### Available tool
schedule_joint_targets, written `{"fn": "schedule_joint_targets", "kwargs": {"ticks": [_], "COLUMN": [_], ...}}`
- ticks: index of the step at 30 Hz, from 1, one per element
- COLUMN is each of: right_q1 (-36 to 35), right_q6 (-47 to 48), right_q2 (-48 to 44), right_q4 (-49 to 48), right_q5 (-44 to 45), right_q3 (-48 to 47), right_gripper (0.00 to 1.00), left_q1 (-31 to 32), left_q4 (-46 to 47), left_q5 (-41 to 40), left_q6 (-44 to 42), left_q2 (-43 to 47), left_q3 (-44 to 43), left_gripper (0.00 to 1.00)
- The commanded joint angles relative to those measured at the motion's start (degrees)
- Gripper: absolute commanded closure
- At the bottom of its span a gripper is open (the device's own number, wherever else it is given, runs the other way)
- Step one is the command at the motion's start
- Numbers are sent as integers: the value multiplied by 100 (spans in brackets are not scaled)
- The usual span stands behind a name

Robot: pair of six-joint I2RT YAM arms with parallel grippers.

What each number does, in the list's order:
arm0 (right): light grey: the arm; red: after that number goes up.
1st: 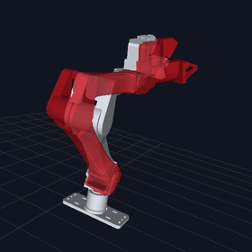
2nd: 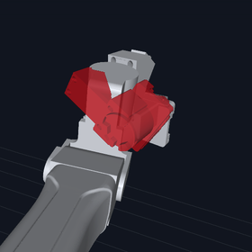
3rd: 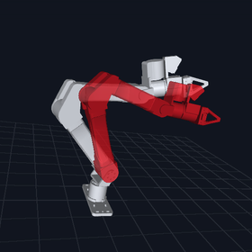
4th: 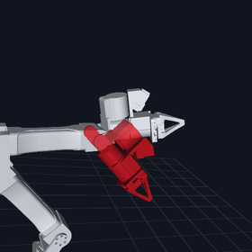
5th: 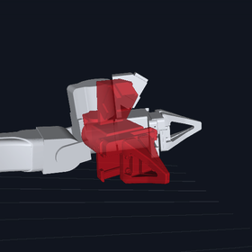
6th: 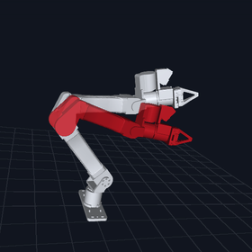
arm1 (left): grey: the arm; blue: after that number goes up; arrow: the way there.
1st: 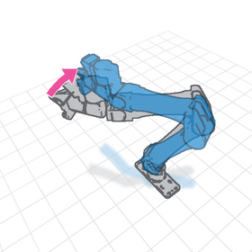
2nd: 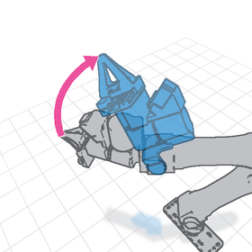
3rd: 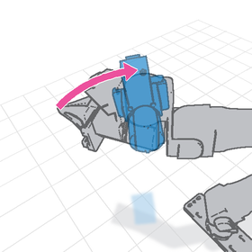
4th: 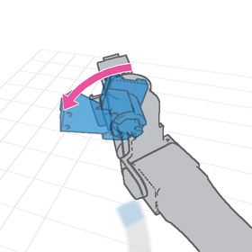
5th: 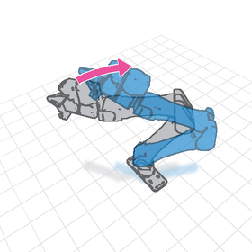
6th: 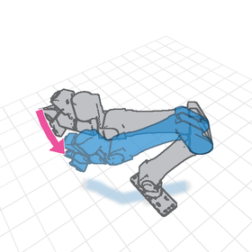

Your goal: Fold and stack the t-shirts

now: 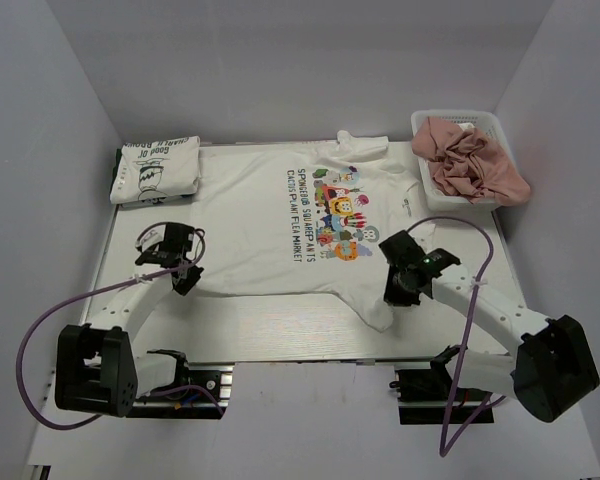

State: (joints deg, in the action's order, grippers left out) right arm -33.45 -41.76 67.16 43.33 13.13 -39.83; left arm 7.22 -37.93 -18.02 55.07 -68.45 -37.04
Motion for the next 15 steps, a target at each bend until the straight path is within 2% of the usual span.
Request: {"fn": "schedule_joint_targets", "kwargs": {"ticks": [1,7,15], "right_q1": [32,478,1182], "right_q6": [237,625,1178], "right_q2": [122,763,1783], "right_q4": [-70,-569,-1283], "right_q5": [120,375,130], "right_q3": [-655,-1577,-2819], "right_gripper": [100,100,100], "left_q1": [-28,-28,-318], "left_q4": [32,-73,-135], "left_q5": [-8,-254,-255], "left_q6": [-31,-31,-31], "left_q2": [113,-563,-1610], "left_q3": [-479,-1322,-2219], "left_gripper": [100,100,100]}}
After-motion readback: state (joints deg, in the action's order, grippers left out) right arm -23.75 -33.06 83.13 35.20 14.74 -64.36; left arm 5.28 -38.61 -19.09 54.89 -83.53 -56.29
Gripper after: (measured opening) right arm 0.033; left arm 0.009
